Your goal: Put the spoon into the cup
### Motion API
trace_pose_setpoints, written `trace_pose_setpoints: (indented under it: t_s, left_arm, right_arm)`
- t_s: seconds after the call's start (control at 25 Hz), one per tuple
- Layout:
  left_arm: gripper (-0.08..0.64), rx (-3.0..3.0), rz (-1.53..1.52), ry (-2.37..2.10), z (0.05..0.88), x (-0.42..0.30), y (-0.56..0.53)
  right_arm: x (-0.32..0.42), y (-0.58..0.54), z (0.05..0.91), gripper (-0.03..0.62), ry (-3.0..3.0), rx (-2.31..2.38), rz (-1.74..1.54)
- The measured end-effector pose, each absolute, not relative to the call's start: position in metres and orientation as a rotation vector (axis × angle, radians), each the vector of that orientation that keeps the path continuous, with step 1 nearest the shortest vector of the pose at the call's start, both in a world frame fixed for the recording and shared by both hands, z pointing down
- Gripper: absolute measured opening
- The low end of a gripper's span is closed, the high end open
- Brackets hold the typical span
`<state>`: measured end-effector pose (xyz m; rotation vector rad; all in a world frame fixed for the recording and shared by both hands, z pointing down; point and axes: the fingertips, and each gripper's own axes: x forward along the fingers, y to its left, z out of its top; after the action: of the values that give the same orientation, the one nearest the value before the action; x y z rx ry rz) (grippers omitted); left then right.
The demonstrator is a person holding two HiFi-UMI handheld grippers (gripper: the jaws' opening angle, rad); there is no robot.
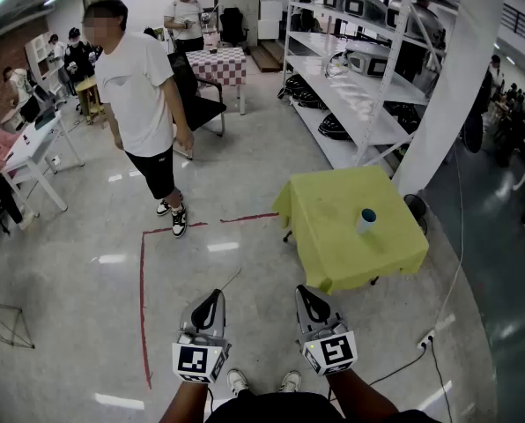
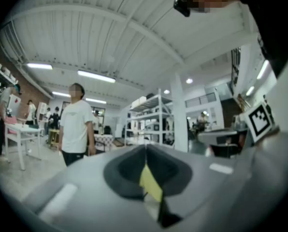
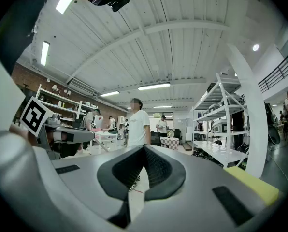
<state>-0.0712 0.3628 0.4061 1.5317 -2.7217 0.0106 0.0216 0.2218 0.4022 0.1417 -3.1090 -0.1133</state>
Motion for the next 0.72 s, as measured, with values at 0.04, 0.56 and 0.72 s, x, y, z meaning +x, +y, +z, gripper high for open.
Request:
trace_pose_setpoints:
  t_s: [0.04,0.56,0.72]
  left_arm:
    - [0.011,1.532,0.010,-2.723,0.406,-0.073,0.363]
    - [0.011,1.596,0.042,-2.699,0.407,-0.087,0.374]
    - [0.011,1.630,0.031,-2.682,0.409,-0.092,0.380]
  right_arm:
    - [0.019,0.222,0.401,0.006,-3.110,0.142,-0.116]
    - [-0.003,0.239,0.403,0.006,-3.113,0.184,-0.094]
    - [-0.009,0.242,0.405,0.006,-3.113,0.233,-0.061]
